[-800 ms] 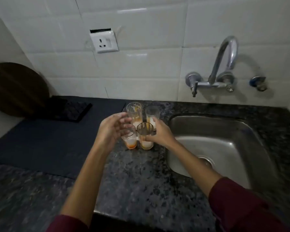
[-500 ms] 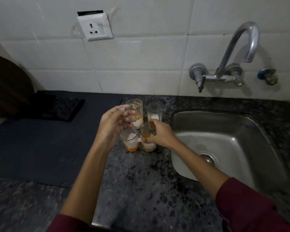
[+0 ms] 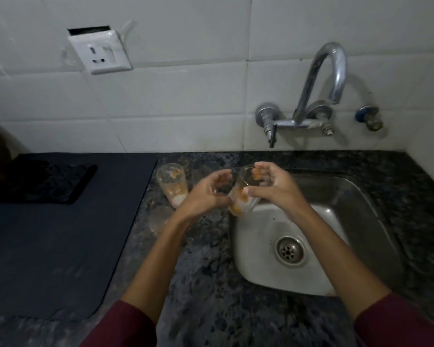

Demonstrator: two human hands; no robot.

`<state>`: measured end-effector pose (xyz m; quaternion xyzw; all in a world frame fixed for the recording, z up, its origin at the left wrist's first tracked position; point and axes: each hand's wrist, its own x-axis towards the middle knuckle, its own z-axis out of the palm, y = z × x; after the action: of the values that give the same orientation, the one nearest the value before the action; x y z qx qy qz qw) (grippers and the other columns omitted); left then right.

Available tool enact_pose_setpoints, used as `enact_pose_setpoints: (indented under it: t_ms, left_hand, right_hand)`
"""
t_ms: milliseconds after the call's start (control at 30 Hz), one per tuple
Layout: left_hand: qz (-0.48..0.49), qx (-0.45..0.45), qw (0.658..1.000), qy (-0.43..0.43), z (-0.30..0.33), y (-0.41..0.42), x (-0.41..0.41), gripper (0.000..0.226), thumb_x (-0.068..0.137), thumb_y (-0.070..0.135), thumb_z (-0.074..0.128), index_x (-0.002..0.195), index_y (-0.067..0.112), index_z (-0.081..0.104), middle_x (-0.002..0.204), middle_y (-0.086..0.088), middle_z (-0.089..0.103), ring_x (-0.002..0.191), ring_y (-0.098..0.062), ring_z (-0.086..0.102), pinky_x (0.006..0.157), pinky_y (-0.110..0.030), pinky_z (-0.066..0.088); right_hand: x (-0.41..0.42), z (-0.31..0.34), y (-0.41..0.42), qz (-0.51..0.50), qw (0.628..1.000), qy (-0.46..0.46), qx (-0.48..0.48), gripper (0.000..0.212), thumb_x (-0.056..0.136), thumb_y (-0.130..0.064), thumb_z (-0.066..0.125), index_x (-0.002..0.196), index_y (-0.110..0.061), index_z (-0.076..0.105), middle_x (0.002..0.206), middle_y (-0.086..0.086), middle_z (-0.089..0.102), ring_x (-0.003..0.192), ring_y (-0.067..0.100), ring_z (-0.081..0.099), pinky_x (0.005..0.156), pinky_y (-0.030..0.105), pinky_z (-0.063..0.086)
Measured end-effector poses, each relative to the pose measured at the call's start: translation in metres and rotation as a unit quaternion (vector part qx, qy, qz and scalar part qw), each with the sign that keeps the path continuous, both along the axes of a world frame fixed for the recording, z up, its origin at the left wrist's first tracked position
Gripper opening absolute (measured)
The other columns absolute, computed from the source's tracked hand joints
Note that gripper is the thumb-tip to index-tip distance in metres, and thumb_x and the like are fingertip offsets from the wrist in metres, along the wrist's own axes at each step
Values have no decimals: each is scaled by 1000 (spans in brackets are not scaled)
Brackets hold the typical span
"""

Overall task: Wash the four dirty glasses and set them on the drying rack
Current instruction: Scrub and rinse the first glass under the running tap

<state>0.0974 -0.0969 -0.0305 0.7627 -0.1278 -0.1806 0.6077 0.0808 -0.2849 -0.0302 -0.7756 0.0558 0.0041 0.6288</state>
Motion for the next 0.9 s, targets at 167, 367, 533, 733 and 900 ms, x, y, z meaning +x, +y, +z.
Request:
enact_pose_setpoints:
  t_ms: [167,367,533,733,900]
  left_hand:
    - [-44,40,997,-42,-19,-51,19,80,58,29,86,129,18,52,123,-2,64,111,-21,63,94,-36,52]
    - [38,56,995,-67,-19,-72,36,68,44,32,89,105,19,62,97,-1,69,87,-16,66,81,-30,54]
    - [72,77,993,-54,-28,-68,43,72,42,37,91,105,17,64,96,-1,72,88,-19,68,81,-31,55]
    - [67,71,994,-46,-27,-68,42,74,36,40,89,102,21,63,96,0,71,89,-18,68,85,-36,56]
    - [53,81,994,-52,-27,-69,42,57,57,16,91,106,18,62,96,2,70,90,-17,67,86,-33,55]
  right_hand:
    - [9,13,-25,-17,999,-23,-13,73,61,-4,84,126,-11,53,114,4,62,108,19,61,100,38,48]
    - [28,29,-49,2,999,4,-43,60,85,-39,64,135,-12,46,130,6,58,118,19,56,103,35,44]
    - [86,34,-48,-75,946,-30,-312,51,93,-38,50,131,-5,39,110,16,61,107,35,59,83,41,48]
    - [111,20,-38,-95,886,-95,-444,35,101,-23,29,132,-8,32,96,21,63,90,38,61,66,41,44]
    - [116,15,-39,-74,846,-124,-513,38,99,-17,33,136,-7,31,100,20,65,85,35,63,59,38,43]
